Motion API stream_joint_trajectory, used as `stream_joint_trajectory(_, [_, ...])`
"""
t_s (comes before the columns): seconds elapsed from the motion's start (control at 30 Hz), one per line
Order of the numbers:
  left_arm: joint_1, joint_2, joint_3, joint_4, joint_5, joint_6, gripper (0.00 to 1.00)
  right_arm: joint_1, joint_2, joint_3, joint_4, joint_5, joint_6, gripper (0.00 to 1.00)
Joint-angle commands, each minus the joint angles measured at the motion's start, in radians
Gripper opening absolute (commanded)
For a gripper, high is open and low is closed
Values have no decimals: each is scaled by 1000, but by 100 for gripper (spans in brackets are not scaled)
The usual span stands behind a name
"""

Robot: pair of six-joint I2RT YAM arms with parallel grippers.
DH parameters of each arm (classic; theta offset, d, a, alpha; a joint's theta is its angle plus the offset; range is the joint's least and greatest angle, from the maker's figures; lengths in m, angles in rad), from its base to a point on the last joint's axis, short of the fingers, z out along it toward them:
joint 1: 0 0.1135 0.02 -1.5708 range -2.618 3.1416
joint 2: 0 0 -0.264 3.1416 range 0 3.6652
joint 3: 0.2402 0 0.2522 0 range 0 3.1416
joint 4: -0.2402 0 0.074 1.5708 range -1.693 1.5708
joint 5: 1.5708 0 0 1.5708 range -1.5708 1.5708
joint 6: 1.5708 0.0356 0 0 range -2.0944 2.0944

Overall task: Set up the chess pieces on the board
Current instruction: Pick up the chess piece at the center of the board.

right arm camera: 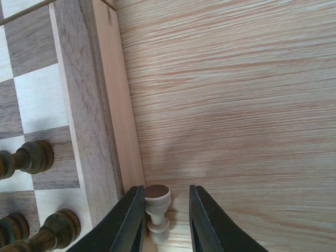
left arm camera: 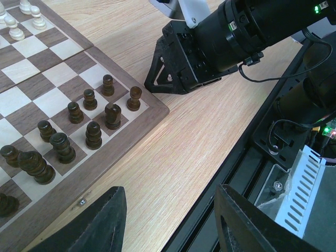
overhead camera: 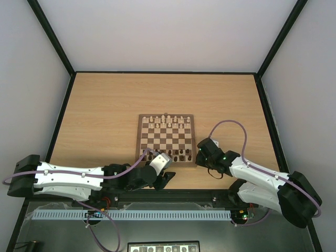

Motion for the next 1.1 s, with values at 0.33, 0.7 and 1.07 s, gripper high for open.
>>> stream_joint_trajectory(0.33, [-10, -5, -3, -3, -16, 5, 48, -4, 69, -6, 52, -41, -12, 25])
stream_joint_trajectory(0.7, [-9, -2, -8, 3, -14, 3, 48, -4, 45, -11, 34, -33, -13, 16])
stream_joint_trajectory(1.07, [-9, -5, -11, 53, 3, -3, 60, -6, -105, 91, -145, 60, -39, 15])
